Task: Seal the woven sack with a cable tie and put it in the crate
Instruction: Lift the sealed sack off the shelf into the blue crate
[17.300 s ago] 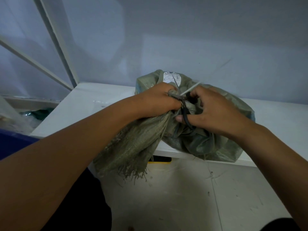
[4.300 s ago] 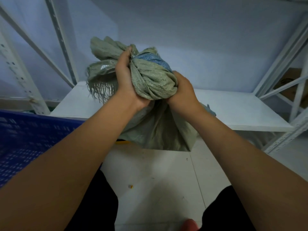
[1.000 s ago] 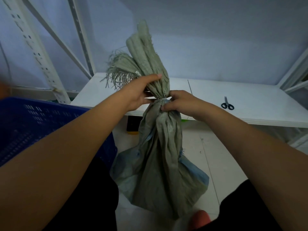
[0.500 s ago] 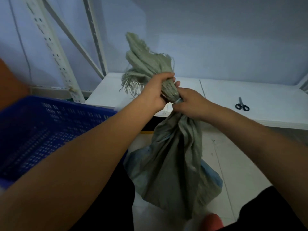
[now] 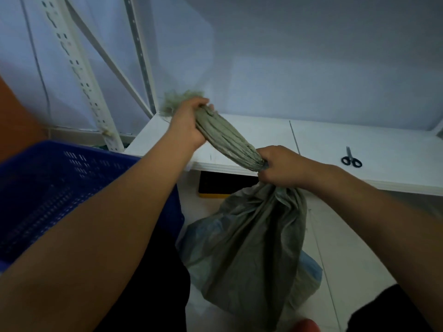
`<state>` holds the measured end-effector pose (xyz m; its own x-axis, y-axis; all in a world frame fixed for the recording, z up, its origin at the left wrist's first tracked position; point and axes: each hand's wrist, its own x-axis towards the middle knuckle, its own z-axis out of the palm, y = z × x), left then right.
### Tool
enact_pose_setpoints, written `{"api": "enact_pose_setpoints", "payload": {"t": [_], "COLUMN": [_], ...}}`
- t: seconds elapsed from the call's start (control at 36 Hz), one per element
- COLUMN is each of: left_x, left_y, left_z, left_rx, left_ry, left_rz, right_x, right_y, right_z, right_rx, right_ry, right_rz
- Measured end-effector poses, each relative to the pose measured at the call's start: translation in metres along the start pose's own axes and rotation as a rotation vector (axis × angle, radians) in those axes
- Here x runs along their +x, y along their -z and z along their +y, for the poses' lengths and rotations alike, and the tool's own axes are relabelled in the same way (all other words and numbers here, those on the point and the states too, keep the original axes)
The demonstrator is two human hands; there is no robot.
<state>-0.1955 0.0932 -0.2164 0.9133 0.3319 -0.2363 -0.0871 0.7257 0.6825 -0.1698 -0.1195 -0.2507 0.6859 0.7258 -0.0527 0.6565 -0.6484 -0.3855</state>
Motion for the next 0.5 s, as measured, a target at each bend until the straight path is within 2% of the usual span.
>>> {"api": "enact_pose_setpoints", "payload": {"t": [0.06, 0.17, 0.19, 0.22, 0.25, 0.28, 0.31, 0.36, 0.39, 0.44, 0.5], "left_x": [0.004, 0.014, 0.018, 0.025, 0.030, 0.036, 0.034, 0.033, 0.030, 0.035, 0.033], "left_y": [0.007, 0.044, 0.057, 0.071, 0.081, 0.089, 0.097, 0.106, 0.097, 0.090, 0.078], "left_z": [0.009, 0.033, 0.040, 0.047, 0.049, 0.047, 0.041, 0.040, 0.040, 0.046, 0.045], "left_rx": [-0.010, -0.129, -0.020, 0.324, 0.699, 0.906, 1.089, 1.547, 1.381, 0.892, 0.782], "left_ry": [-0.042, -0.164, -0.243, -0.296, -0.293, -0.244, -0.213, -0.191, -0.172, -0.172, -0.272], "left_rz": [0.062, 0.333, 0.424, 0.537, 0.581, 0.621, 0.751, 0.789, 0.802, 0.757, 0.741], "right_x": [-0.003, -0.015, -0.017, -0.019, -0.021, -0.022, -0.022, -0.021, -0.020, -0.016, -0.013], "right_y": [-0.001, -0.008, -0.010, -0.010, -0.009, -0.008, -0.007, -0.007, -0.008, -0.010, -0.011], "right_z": [0.005, 0.028, 0.036, 0.043, 0.047, 0.050, 0.052, 0.052, 0.051, 0.049, 0.046], "right_rx": [-0.023, -0.169, -0.179, -0.182, -0.184, -0.186, -0.193, -0.198, -0.202, -0.204, -0.210], "right_ry": [-0.055, -0.197, -0.236, -0.279, -0.317, -0.345, -0.367, -0.408, -0.426, -0.445, -0.445], "right_rz": [-0.069, -0.243, -0.268, -0.280, -0.282, -0.277, -0.271, -0.257, -0.250, -0.245, -0.245]}}
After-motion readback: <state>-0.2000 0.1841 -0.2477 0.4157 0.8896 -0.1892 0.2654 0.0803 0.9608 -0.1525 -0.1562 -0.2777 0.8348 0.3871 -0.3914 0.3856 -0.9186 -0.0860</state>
